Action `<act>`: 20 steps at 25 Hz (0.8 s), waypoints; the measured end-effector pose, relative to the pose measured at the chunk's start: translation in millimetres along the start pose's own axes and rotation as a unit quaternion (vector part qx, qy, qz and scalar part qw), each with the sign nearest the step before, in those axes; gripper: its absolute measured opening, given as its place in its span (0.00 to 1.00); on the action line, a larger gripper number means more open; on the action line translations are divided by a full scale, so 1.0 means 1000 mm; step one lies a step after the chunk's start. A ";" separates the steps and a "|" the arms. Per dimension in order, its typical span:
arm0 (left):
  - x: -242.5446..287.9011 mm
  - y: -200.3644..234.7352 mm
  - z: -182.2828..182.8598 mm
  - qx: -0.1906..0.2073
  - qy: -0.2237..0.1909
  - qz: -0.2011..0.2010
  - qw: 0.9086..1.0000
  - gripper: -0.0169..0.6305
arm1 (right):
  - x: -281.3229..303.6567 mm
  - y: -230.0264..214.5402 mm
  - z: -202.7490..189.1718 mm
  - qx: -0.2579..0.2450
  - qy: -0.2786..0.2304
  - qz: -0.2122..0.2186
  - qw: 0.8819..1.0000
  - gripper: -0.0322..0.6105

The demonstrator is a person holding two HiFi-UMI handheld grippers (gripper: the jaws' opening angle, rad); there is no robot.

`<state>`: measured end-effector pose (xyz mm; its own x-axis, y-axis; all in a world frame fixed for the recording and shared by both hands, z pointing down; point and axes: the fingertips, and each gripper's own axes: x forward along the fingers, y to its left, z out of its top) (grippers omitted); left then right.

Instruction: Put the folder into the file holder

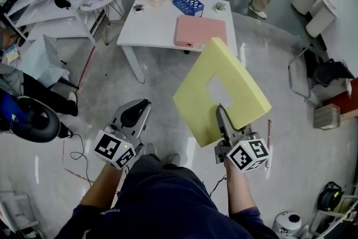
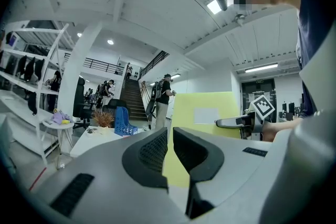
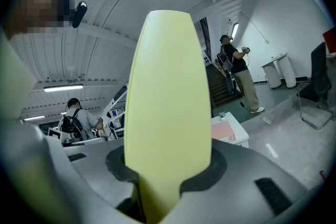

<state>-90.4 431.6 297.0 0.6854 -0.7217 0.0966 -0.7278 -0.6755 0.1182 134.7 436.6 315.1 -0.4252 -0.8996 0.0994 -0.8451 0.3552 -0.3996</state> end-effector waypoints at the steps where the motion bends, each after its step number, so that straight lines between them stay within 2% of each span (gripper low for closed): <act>1: 0.002 0.000 0.001 0.000 0.000 0.000 1.000 0.11 | 0.000 -0.002 0.001 0.001 0.000 0.000 1.000 0.32; 10: 0.021 0.002 0.000 -0.001 -0.008 0.008 1.000 0.11 | 0.001 -0.025 0.004 0.000 0.002 -0.006 1.000 0.31; 20: 0.050 0.030 -0.007 -0.006 -0.001 0.003 1.000 0.11 | 0.035 -0.039 0.007 0.003 0.004 -0.010 1.000 0.31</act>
<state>-77.9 376.2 312.0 0.6814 -0.7257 0.0948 -0.7312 -0.6696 0.1300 154.5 389.4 328.2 -0.4105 -0.9046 0.1152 -0.8518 0.3354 -0.4024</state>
